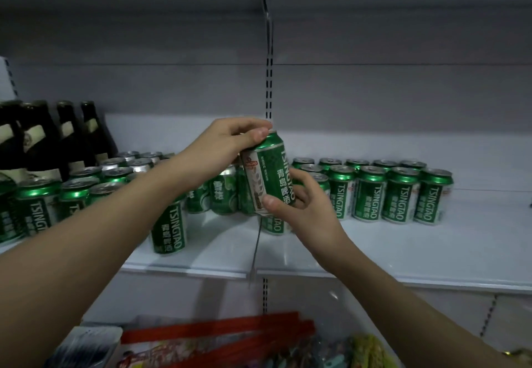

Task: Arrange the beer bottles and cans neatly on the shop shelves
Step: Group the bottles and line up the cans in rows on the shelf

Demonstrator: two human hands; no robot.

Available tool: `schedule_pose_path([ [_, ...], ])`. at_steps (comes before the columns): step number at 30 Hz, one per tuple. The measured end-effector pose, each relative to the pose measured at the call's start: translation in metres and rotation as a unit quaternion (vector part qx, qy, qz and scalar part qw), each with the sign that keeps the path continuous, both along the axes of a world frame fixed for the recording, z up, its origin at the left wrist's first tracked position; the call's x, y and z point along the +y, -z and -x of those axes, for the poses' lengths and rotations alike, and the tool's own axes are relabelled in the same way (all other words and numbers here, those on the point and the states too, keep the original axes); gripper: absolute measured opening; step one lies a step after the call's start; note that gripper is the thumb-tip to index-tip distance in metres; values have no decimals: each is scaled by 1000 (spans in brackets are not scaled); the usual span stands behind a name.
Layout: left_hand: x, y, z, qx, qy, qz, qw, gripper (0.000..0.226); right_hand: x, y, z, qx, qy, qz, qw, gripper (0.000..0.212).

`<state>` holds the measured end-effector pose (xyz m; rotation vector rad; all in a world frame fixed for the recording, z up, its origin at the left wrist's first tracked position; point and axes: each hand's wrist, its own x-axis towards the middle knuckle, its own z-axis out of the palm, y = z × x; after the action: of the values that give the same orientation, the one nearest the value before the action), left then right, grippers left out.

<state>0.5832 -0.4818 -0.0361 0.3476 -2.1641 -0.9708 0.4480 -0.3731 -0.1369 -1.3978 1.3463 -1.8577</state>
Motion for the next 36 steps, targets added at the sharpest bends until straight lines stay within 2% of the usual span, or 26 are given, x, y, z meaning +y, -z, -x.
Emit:
schedule_pose_path([
  [4, 17, -3, 24, -17, 30, 11, 999, 30, 18, 1, 11, 3, 69, 33, 997, 53],
  [8, 32, -6, 47, -53, 69, 45, 995, 43, 27, 4, 29, 7, 140, 69, 988, 58],
  [14, 41, -9, 82, -83, 47, 101, 990, 57, 41, 7, 61, 39, 185, 68, 980, 57],
  [18, 48, -4, 105, -106, 19, 99, 989, 71, 48, 8, 82, 43, 181, 45, 981, 53],
  [20, 54, -1, 114, -127, 19, 107, 986, 69, 50, 12, 92, 37, 182, 36, 982, 46],
  [24, 58, 7, 131, -172, 30, 117, 978, 50, 53, 22, 105, 40, 221, 12, 974, 40],
  [29, 45, 24, 147, -229, 11, 125, 965, 58, 46, 34, 118, 66, 214, -50, 973, 50],
  [32, 40, 34, 152, -264, -16, 196, 944, 65, 38, 42, 126, 84, 210, -87, 970, 57],
  [36, 32, 52, 159, -307, -80, 336, 887, 70, 28, 51, 137, 87, 216, -134, 963, 66],
])
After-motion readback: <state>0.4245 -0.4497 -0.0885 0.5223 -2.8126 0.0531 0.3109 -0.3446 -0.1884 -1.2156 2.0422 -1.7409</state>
